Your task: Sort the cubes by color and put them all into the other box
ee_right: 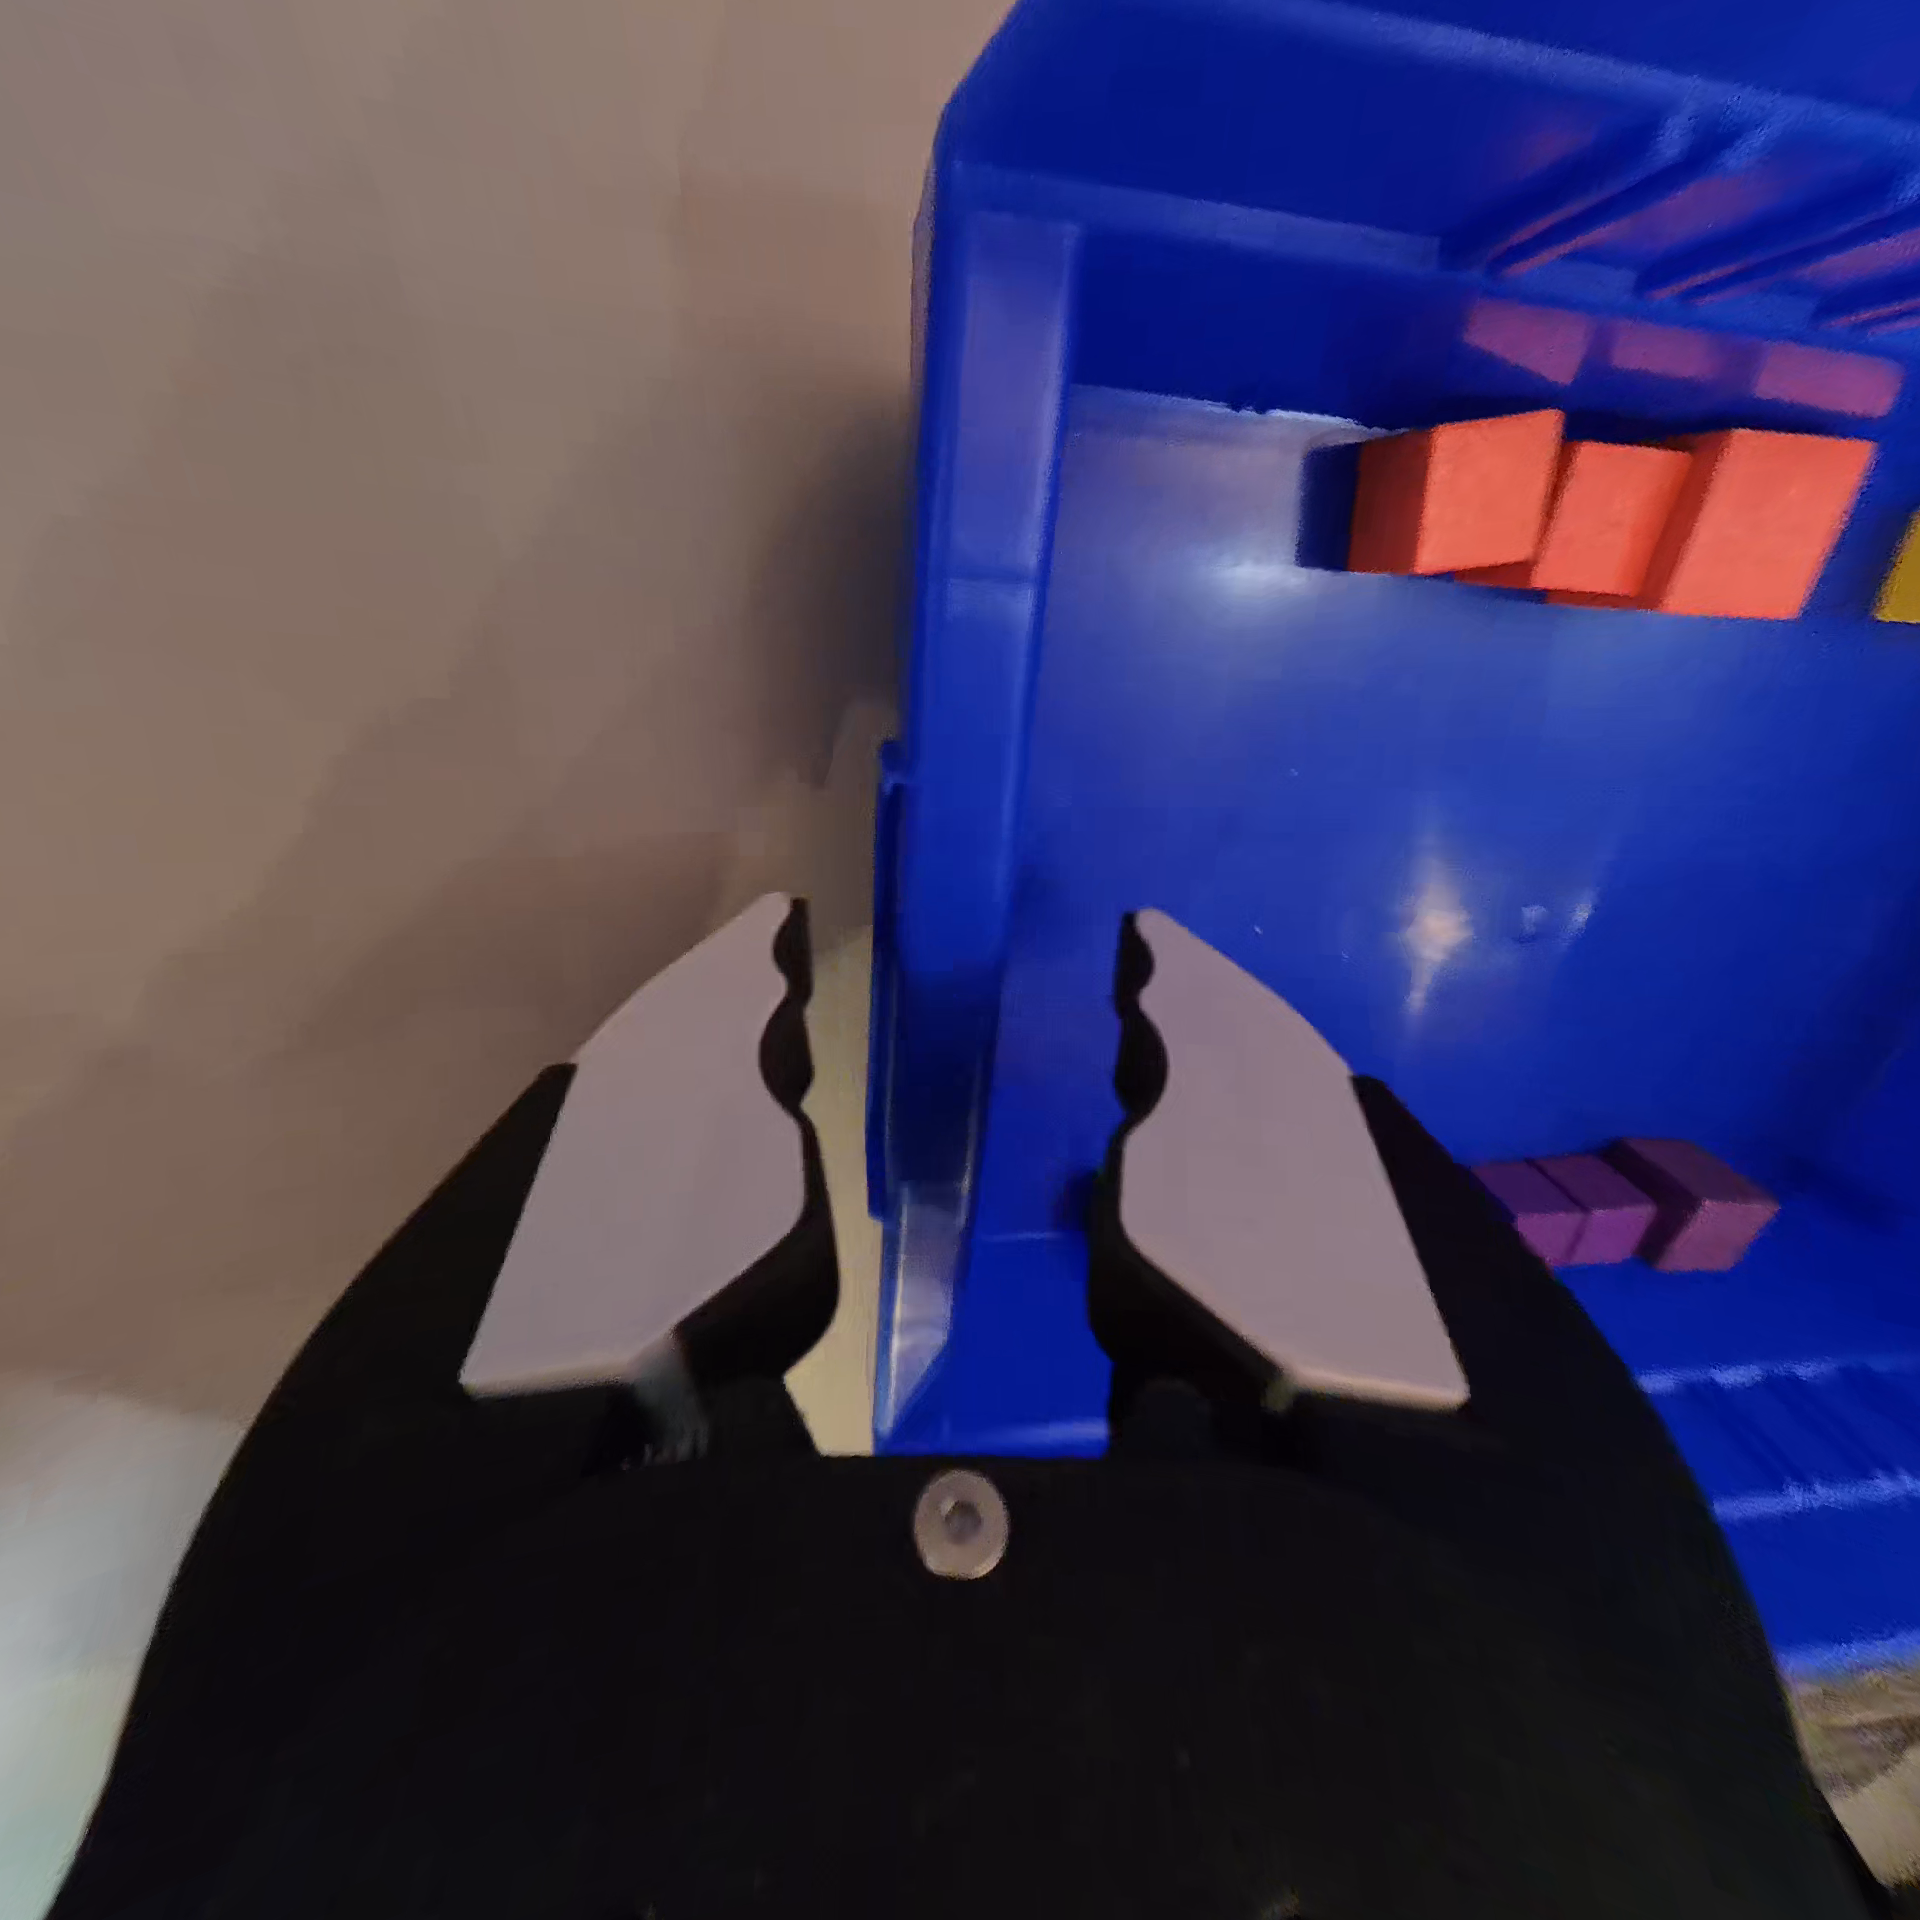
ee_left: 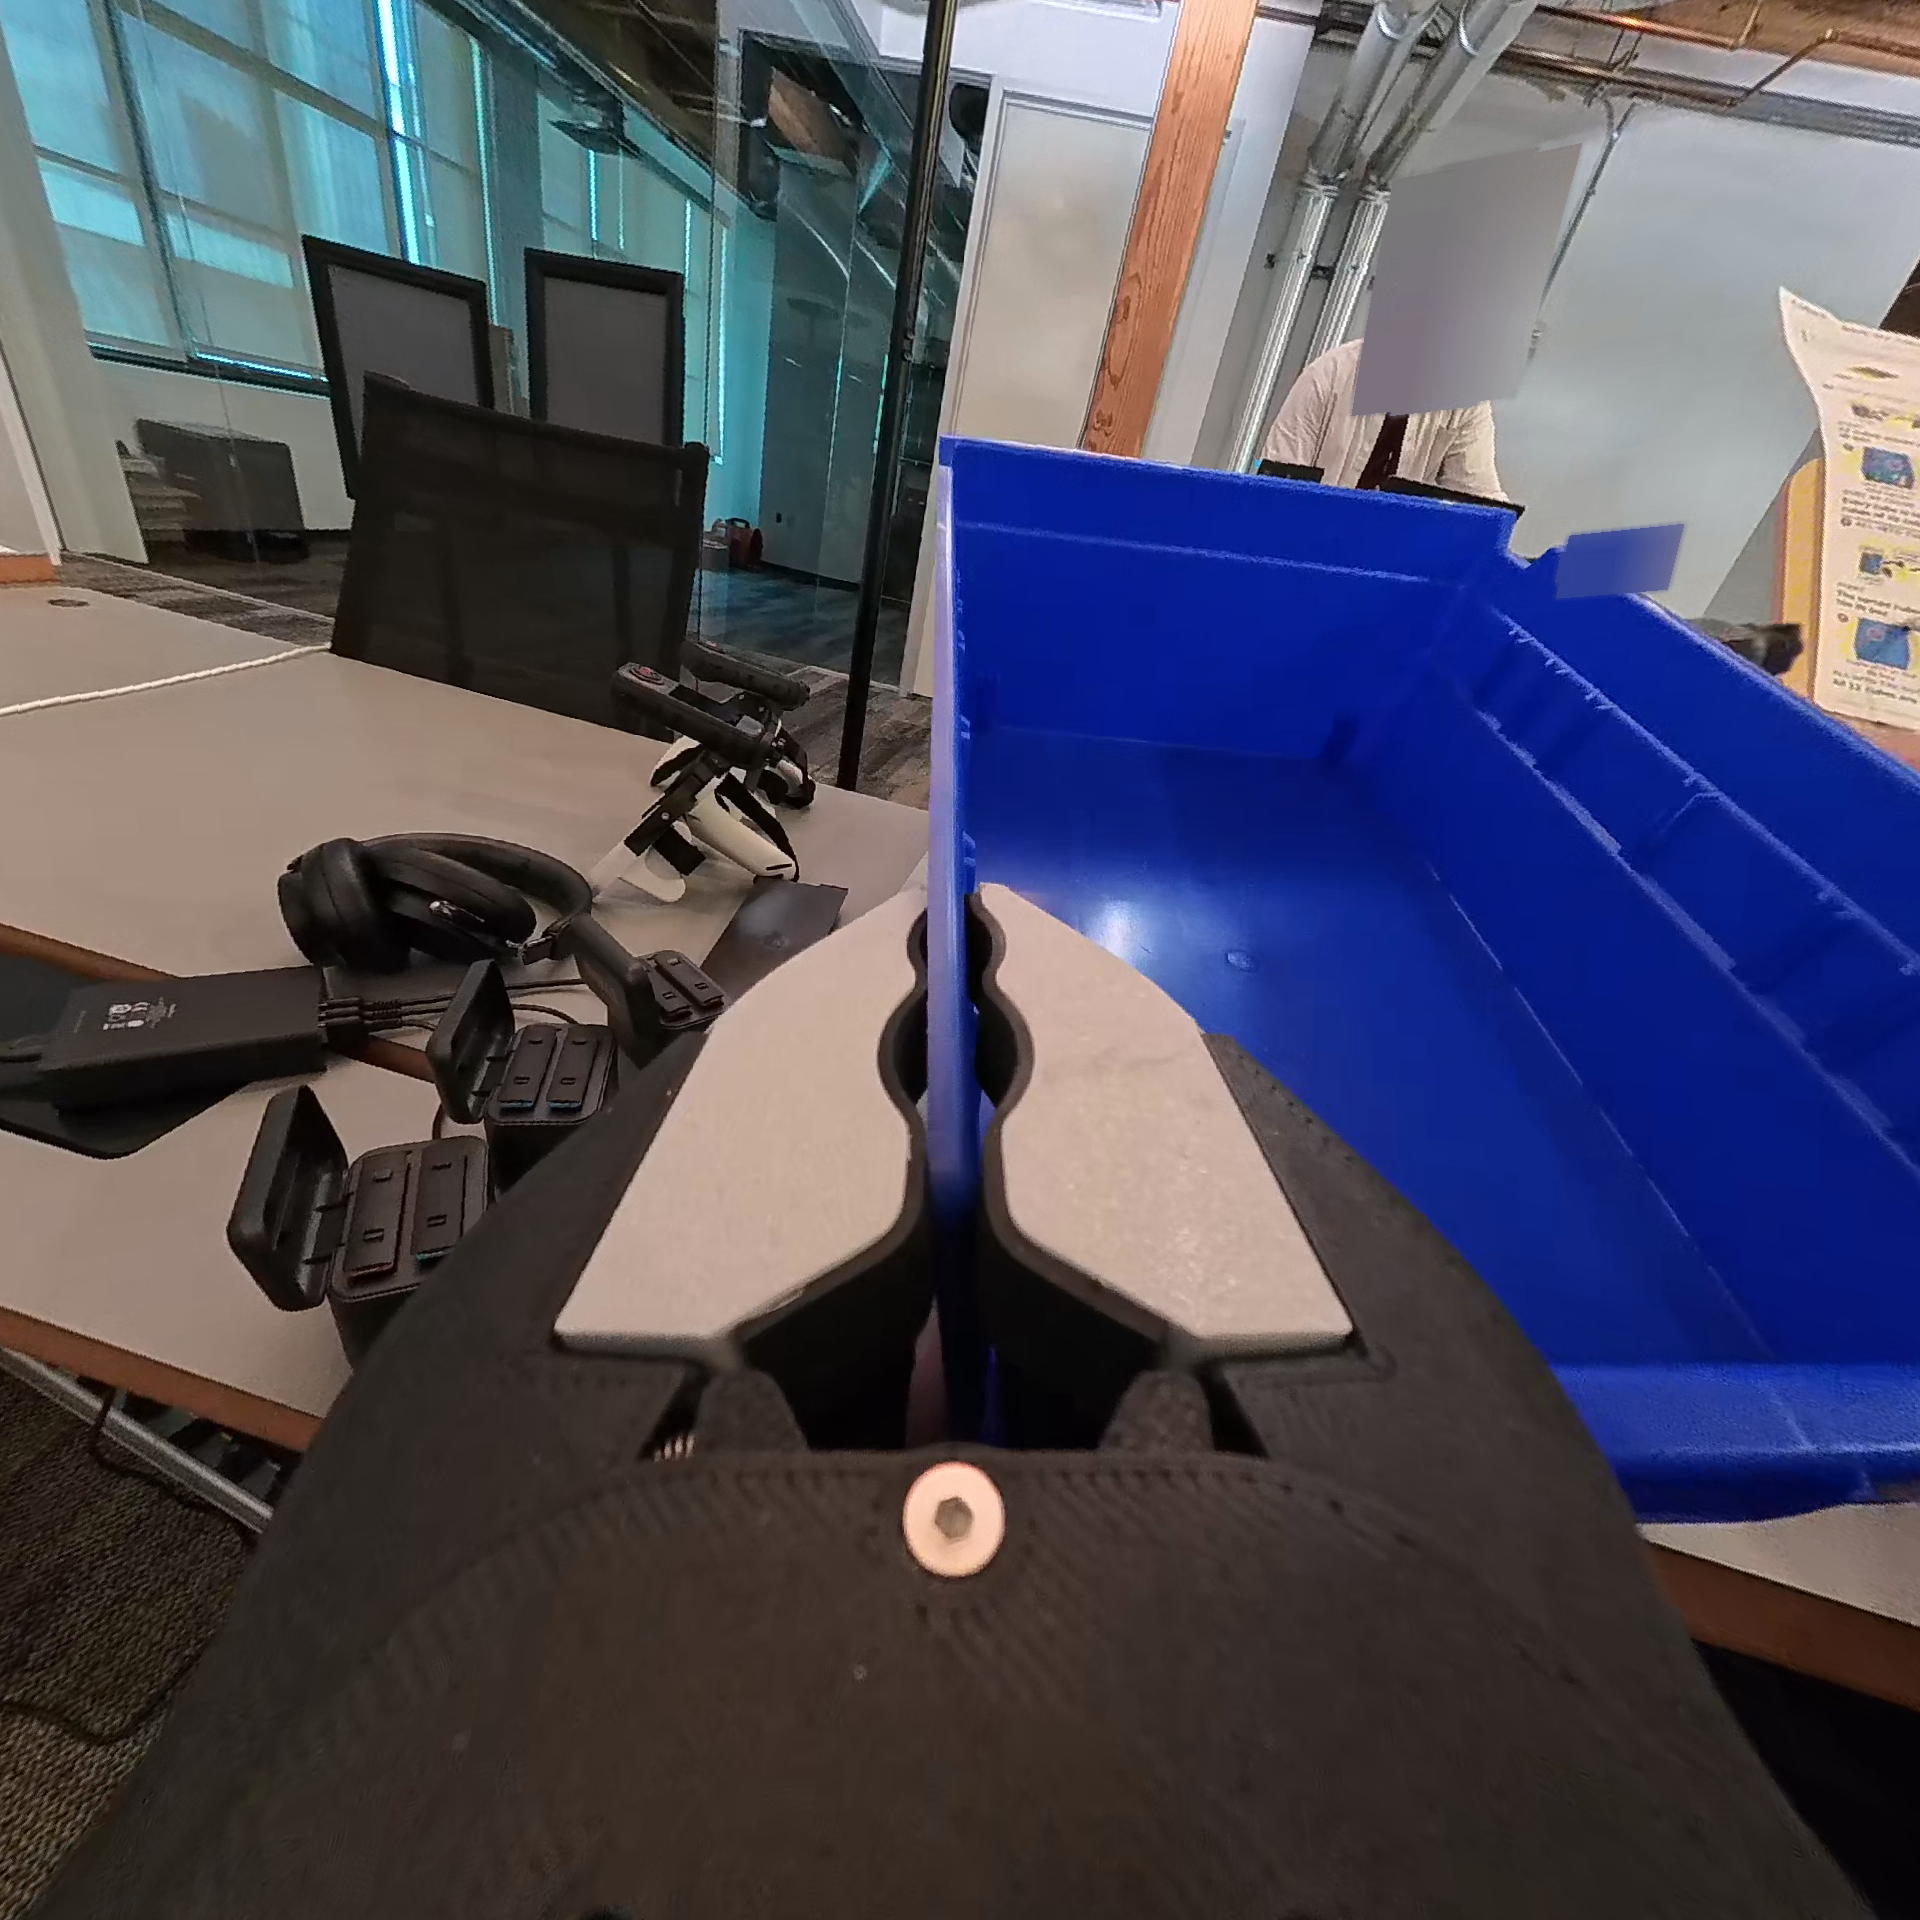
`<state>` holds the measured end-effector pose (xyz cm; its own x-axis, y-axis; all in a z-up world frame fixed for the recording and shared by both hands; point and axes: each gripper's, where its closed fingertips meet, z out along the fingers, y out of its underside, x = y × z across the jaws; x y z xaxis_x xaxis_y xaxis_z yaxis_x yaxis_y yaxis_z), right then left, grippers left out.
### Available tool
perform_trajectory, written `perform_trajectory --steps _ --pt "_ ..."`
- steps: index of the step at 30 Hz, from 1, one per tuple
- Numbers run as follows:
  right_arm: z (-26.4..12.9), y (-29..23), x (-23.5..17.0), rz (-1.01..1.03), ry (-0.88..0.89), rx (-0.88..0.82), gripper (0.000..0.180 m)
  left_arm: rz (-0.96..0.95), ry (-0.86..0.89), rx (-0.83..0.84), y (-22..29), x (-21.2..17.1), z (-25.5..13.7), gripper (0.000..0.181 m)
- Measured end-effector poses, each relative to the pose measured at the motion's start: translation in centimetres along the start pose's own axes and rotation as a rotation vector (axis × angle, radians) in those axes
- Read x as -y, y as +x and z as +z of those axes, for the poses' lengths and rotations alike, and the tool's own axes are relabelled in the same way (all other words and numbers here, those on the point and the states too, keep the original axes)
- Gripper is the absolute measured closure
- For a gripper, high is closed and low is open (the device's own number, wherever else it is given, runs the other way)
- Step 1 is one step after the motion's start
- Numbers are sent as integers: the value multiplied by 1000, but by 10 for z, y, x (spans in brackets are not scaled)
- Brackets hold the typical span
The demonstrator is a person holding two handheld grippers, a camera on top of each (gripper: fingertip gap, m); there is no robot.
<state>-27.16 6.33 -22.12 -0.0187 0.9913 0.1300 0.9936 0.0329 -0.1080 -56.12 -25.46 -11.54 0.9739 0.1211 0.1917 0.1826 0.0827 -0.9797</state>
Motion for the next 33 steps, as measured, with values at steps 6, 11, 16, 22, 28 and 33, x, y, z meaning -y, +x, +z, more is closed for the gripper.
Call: perform_trajectory --steps 6,11,16,22,28,33 --pt "-80 1 7 83 295 -136 109 33 26 -15 11 7 1 179" --pt "-183 -67 18 292 858 127 110 131 85 -10 39 24 1 178" --pt "-223 -128 1 436 1134 276 100 274 110 -6 86 30 7 178" --pt "-186 -140 -30 681 1169 280 93 412 117 -39 158 25 16 178" --pt "-154 -145 -66 789 1193 322 132 508 144 -103 223 21 19 178" --pt "-152 -135 -102 838 1212 275 157 579 195 -130 261 22 20 179"
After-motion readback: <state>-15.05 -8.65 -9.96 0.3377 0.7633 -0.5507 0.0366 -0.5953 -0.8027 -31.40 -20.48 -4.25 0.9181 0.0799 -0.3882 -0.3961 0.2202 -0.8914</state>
